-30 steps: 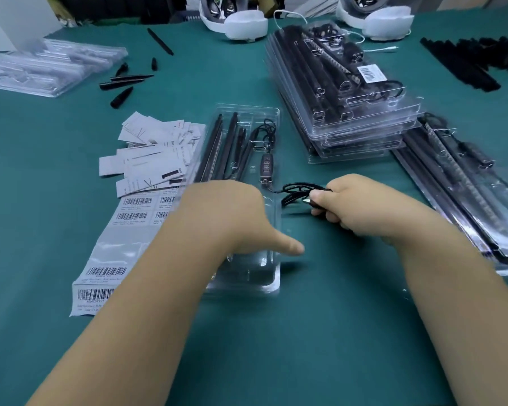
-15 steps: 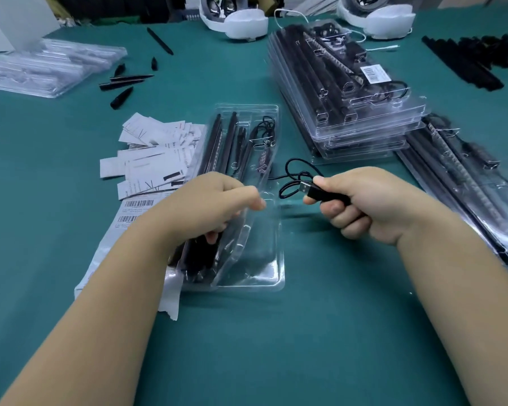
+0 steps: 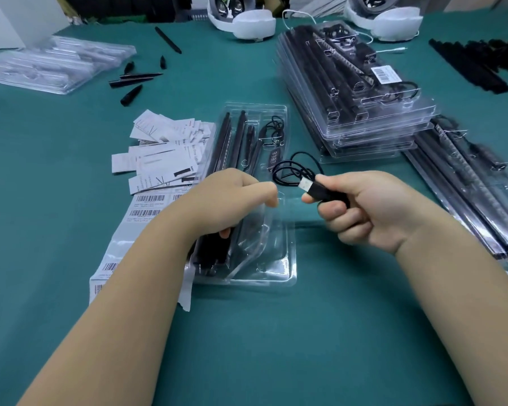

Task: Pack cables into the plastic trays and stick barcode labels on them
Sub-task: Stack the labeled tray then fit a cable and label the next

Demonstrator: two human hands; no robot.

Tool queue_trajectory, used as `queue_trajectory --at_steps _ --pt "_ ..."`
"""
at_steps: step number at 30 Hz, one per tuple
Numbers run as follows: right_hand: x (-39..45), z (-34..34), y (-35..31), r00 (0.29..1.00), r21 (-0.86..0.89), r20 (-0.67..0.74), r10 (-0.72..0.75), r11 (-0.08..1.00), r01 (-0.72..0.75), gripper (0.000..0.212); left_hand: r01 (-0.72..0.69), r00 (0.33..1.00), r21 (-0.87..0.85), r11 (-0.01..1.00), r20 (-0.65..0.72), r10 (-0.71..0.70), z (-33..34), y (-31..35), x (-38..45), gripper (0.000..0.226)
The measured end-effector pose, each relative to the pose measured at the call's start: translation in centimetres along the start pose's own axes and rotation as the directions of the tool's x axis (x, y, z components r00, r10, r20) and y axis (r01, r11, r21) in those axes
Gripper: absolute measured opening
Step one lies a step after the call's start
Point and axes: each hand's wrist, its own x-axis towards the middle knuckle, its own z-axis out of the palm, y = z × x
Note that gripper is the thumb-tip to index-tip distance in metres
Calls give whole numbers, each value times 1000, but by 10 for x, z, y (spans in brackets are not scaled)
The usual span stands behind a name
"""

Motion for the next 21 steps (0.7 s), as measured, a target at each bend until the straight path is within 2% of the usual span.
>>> queue_trajectory --at_steps 5,8,10,12,13,15,18,19,21 --pt "1 2 1 989 -274 -135 -61 961 22 21 -4 1000 1 1000 9 4 -1 0 0 34" --pt "1 6 2 960 -538 -221 -172 843 27 19 2 1000 -16 1000 16 -2 -1 -1 0 34" --pt "0 13 7 921 -752 -219 -322 657 50 14 3 1000 -5 1000 20 -3 0 -1 0 34" --pt "0 20 15 877 -929 -168 -450 369 11 16 4 1000 -9 1000 17 -4 0 0 0 34" --pt "0 26 19 859 -972 -137 -494 236 -19 15 4 1000 -14 1000 16 -4 0 0 0 34" --pt "-2 39 24 854 -997 -83 -513 46 -69 5 4 1000 -26 1000 19 -4 0 1 1 34" --pt "-3 50 27 900 -985 -73 -430 -111 -133 15 -4 1000 -11 1000 22 4 1 1 2 33" --pt "-4 52 27 906 -980 -59 -419 -148 -133 21 -8 1000 2 1000 23 8 1 1 1 33" --pt "-4 53 26 908 -974 -42 -417 -185 -130 19 -13 1000 13 1000 24 12 1 1 1 34"
